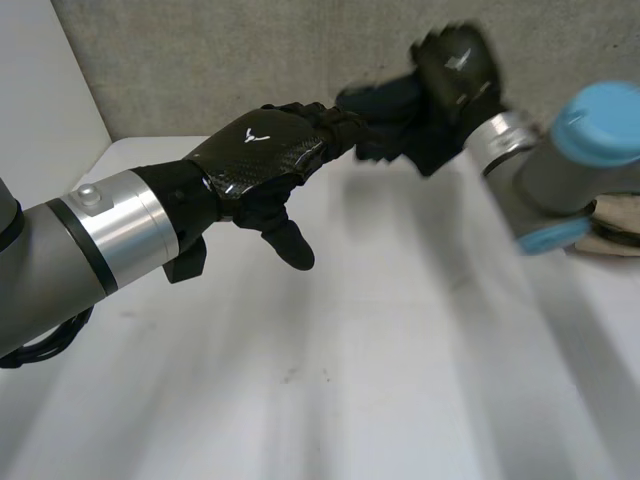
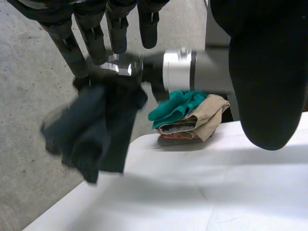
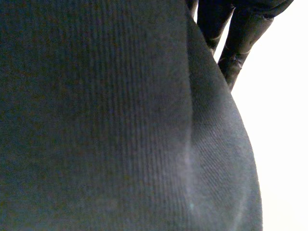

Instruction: Fold the laundry.

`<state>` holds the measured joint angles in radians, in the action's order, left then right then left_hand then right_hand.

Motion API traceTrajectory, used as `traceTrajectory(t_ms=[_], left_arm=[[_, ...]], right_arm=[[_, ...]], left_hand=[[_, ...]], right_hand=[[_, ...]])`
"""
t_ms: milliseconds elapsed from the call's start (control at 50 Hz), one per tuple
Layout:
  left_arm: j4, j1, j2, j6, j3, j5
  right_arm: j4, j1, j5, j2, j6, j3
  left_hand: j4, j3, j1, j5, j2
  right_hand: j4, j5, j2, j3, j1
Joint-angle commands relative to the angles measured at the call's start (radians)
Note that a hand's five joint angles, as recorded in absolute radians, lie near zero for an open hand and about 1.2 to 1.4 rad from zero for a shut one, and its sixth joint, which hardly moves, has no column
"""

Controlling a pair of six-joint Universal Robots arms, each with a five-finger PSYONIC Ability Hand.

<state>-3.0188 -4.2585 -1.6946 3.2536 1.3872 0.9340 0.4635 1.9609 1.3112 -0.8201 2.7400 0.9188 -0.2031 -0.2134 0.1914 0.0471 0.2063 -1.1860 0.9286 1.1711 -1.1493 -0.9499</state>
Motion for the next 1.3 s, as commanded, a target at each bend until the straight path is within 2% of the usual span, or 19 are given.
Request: traceTrajectory(t_ms=[20, 140, 160, 240, 440, 600, 680, 980, 1000, 1060, 1300], left_arm=[[0.0, -0.001, 0.003, 0.0, 0.003, 0.0], [0.0, -0.001, 0.003, 0.0, 0.004, 0.0], [0.0, -0.001, 0.003, 0.0, 0.004, 0.0], [0.0, -0.001, 0.001, 0.0, 0.006, -0.001], [0.0, 0.002, -0.013, 0.0, 0.012, 0.0], [-0.005, 0.008, -0.019, 0.0, 0.012, 0.0], [-0.006, 0.009, -0.027, 0.0, 0.013, 0.002], [-0.006, 0.014, -0.039, 0.0, 0.013, 0.014], [-0.006, 0.014, -0.039, 0.0, 0.013, 0.014], [-0.008, 0.023, -0.039, -0.002, 0.013, 0.014], [-0.006, 0.028, -0.031, -0.002, 0.013, 0.016]], right_arm=[[0.081, -0.204, -0.181, -0.109, 0.145, -0.034], [0.185, -0.39, -0.292, -0.119, 0.276, -0.055], [0.214, -0.433, -0.332, -0.111, 0.312, -0.061], [0.268, -0.54, -0.398, -0.071, 0.371, -0.06], [0.336, -0.758, -0.512, 0.064, 0.44, -0.017], [0.346, -0.815, -0.645, 0.118, 0.438, 0.116], [0.351, -0.841, -0.678, 0.124, 0.435, 0.15], [0.339, -0.867, -0.676, 0.184, 0.44, 0.097], [0.334, -0.867, -0.673, 0.176, 0.44, 0.098], [0.32, -0.869, -0.665, 0.164, 0.44, 0.111], [0.182, -0.882, -0.645, -0.157, 0.373, 0.345]], left_hand=[[-0.01, 0.0, 0.022, -0.008, 0.007], [-0.013, -0.003, 0.025, -0.005, 0.01], [-0.013, -0.003, 0.025, -0.005, 0.01], [-0.013, -0.003, 0.025, -0.005, 0.01], [-0.013, -0.003, 0.025, -0.005, 0.01], [-0.016, -0.006, 0.028, -0.002, 0.013], [-0.016, -0.006, 0.028, -0.002, 0.013], [-0.016, -0.006, 0.028, -0.002, 0.013], [-0.016, -0.006, 0.028, -0.002, 0.013], [-0.016, -0.006, 0.028, -0.002, 0.013], [-0.016, -0.006, 0.028, -0.002, 0.013]], right_hand=[[-0.21, 0.293, 0.225, -0.247, -0.446], [-0.21, 0.293, 0.225, -0.247, -0.446], [-0.21, 0.293, 0.225, -0.247, -0.446], [-0.21, 0.293, 0.225, -0.247, -0.446], [-0.21, 0.293, 0.225, -0.247, -0.446], [-0.21, 0.293, 0.225, -0.247, -0.446], [-0.21, 0.293, 0.225, -0.247, -0.446], [-0.21, 0.293, 0.225, -0.247, -0.446], [0.201, -0.119, -0.187, 0.165, -0.035], [1.011, -0.929, -0.997, 0.975, 0.775], [1.011, -0.929, -0.997, 0.975, 0.775]])
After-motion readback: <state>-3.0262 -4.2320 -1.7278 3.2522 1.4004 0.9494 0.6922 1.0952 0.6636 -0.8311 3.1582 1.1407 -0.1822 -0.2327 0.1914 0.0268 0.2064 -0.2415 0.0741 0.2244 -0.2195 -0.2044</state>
